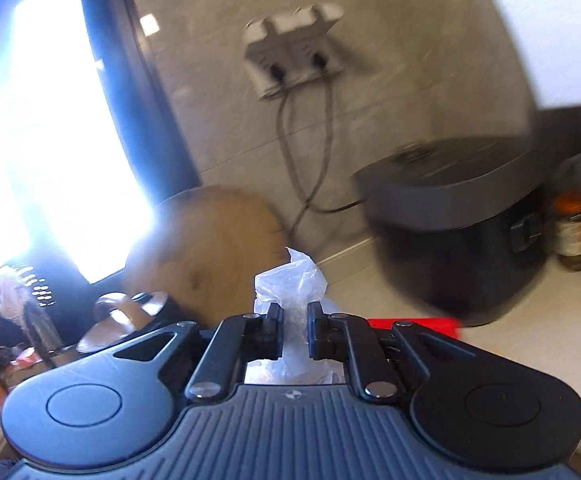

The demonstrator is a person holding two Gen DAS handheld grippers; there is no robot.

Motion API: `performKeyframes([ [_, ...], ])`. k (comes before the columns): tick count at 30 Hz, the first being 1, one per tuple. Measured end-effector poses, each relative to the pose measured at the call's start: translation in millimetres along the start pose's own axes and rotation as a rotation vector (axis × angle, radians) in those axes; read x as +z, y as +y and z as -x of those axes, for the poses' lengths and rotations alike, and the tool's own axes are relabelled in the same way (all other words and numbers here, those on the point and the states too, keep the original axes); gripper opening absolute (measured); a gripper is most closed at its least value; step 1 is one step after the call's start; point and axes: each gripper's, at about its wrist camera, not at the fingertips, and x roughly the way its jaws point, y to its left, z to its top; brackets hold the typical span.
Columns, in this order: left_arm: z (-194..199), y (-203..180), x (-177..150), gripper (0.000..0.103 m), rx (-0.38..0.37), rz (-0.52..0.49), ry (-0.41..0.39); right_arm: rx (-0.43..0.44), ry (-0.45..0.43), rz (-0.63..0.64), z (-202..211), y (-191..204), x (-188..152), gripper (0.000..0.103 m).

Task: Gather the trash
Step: 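Pull the clear plastic bag out of the cup with the right gripper while the left holds the cup, then carry both items over the green bin and open both grippers to drop them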

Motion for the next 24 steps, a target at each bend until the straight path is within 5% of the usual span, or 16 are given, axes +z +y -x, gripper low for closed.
performKeyframes([
  [5,-3.1,22.3,9.9,0.01,0.006,0.123,0.016,-0.082,-0.021,-0.001,48.9,-23.2,-10.2,0.011],
  [11,46.0,21.2,42.5,0.01,-0.061,0.193,-0.085,-0.155,-0.065,0.049,126.8,-42.2,-36.8,0.011],
  [19,126.3,-73.0,38.9,0.01,-0.423,0.23,-0.154,-0.355,-0.103,0.134,209.0,-65.8,-104.5,0.011],
  [24,133.3,-147.1,-2.3,0.01,-0.652,0.218,-0.037,-0.501,-0.012,0.121,228.3,-97.4,-166.5,0.011],
])
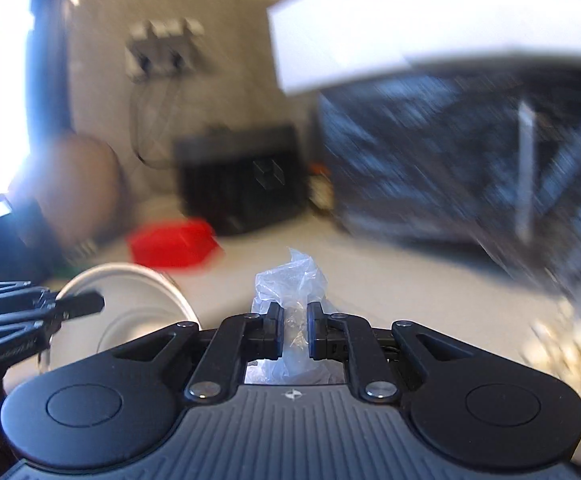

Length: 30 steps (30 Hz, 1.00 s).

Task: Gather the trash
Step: 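Carry both items over the green bin and open both grippers to drop them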

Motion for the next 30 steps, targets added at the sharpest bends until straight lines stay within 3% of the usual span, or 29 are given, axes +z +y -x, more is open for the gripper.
performKeyframes([
  [4,-48.7,-20.4,-63.9,0.01,-0.058,0.055,0.169,-0.101,0.106,-0.005,-7.4,-26.0,-57.0,0.011],
  [8,-105.8,-22.7,-131.5,0.01,-0.044,0.108,0.348,-0.153,0.209,-0.036,-20.5,-47.3,-104.3,0.011],
  [12,-158.1,-23.8,-190.5,0.01,-0.019,0.183,0.516,-0.16,0.256,-0.103,-24.0,-64.9,-128.3,0.011],
  [15,-196.3,-24.8,-228.0,0.013,-0.043,0.237,0.605,-0.171,0.268,-0.138,-25.8,-72.9,-138.7,0.011],
  [18,-220.7,-32.9,-270.3,0.018,-0.018,0.298,0.705,-0.187,0.286,-0.149,-30.1,-75.4,-146.9,0.011],
  [24,-226.1,-24.9,-300.9,0.019,-0.08,0.407,0.76,-0.194,0.348,-0.16,-46.0,-75.8,-162.0,0.011],
  [30,-178.6,-7.4,-272.8,0.019,-0.152,0.492,0.655,-0.134,0.409,-0.195,-73.8,-61.8,-176.6,0.011],
])
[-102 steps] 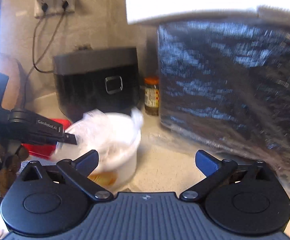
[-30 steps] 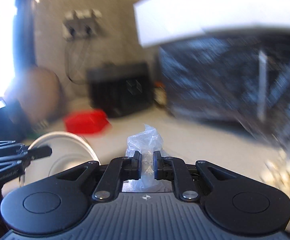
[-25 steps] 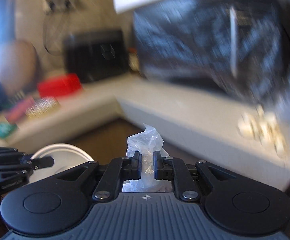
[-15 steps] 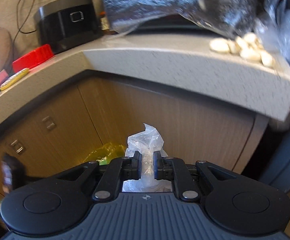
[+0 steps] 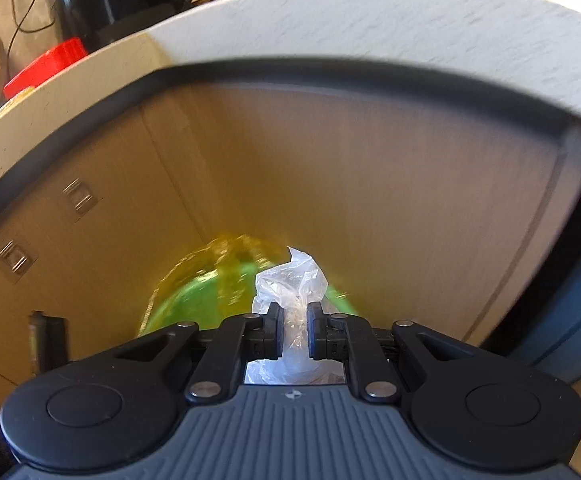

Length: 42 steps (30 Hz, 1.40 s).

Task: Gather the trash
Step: 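Carry both items over the green bin and open both grippers to drop them, then move both grippers back over the counter, left toward the purple sponge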

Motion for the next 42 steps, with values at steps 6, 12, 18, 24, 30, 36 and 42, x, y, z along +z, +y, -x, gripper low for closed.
performKeyframes([
  [6,65.3,-0.3,4.3,0.019,0.008,0.011,-0.147,0.108,0.068,-0.011,-38.1,28.2,1.7,0.013],
  [12,105.7,6.9,-3.8,0.019,0.036,0.044,-0.188,0.108,0.117,0.048,-60.9,56.5,-11.0,0.021],
  [18,113.5,11.8,-15.1,0.019,0.085,0.096,-0.162,0.081,0.099,0.08,-54.9,66.6,-16.5,0.045],
  [24,127.4,7.1,-18.7,0.019,0.083,0.071,-0.183,0.068,0.09,0.076,-50.2,59.2,-22.4,0.05],
  [30,159.7,-32.4,-3.2,0.019,-0.037,-0.072,-0.243,0.028,0.041,0.108,-37.3,58.1,-22.5,0.05],
  [36,250.9,-71.3,45.4,0.019,-0.103,-0.209,-0.352,0.049,-0.109,0.18,5.2,80.0,20.1,0.054],
  [42,368.5,-66.1,113.7,0.019,0.028,-0.229,-0.554,0.195,-0.26,0.17,48.6,120.8,106.8,0.065],
])
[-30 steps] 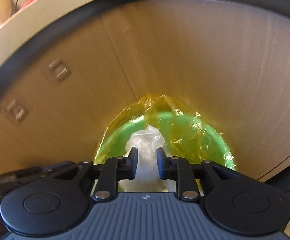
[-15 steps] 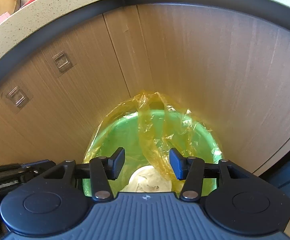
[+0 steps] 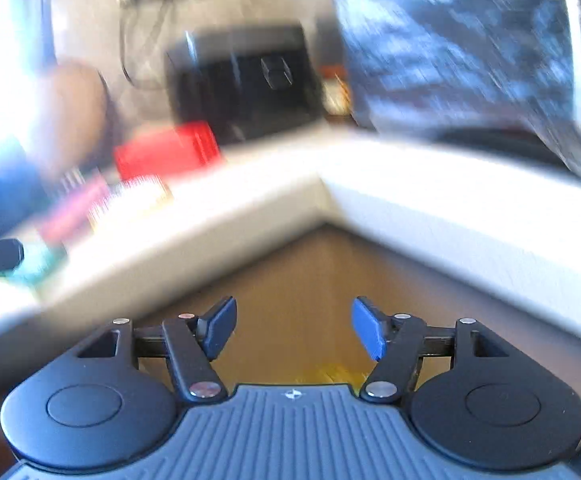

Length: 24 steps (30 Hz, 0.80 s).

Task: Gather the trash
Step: 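Move both grippers back over the counter, left toward the purple sponge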

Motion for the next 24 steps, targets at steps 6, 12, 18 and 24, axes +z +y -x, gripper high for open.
performKeyframes([
  [6,-0.2,73.8,90.1,0.019,0.282,0.077,-0.092,0.145,-0.054,-0.116,-7.6,30.0,99.4,0.083],
  [12,-35.9,130.7,78.3,0.019,0.295,0.108,0.078,0.208,-0.048,-0.018,-40.3,80.3,129.5,0.084],
  [18,-45.2,185.0,48.1,0.019,0.197,0.215,0.198,0.328,0.092,0.101,-98.1,141.3,107.4,0.04],
  [24,-58.2,208.5,30.4,0.02,0.191,0.276,0.234,0.371,0.168,0.152,-133.0,180.0,85.0,0.033],
])
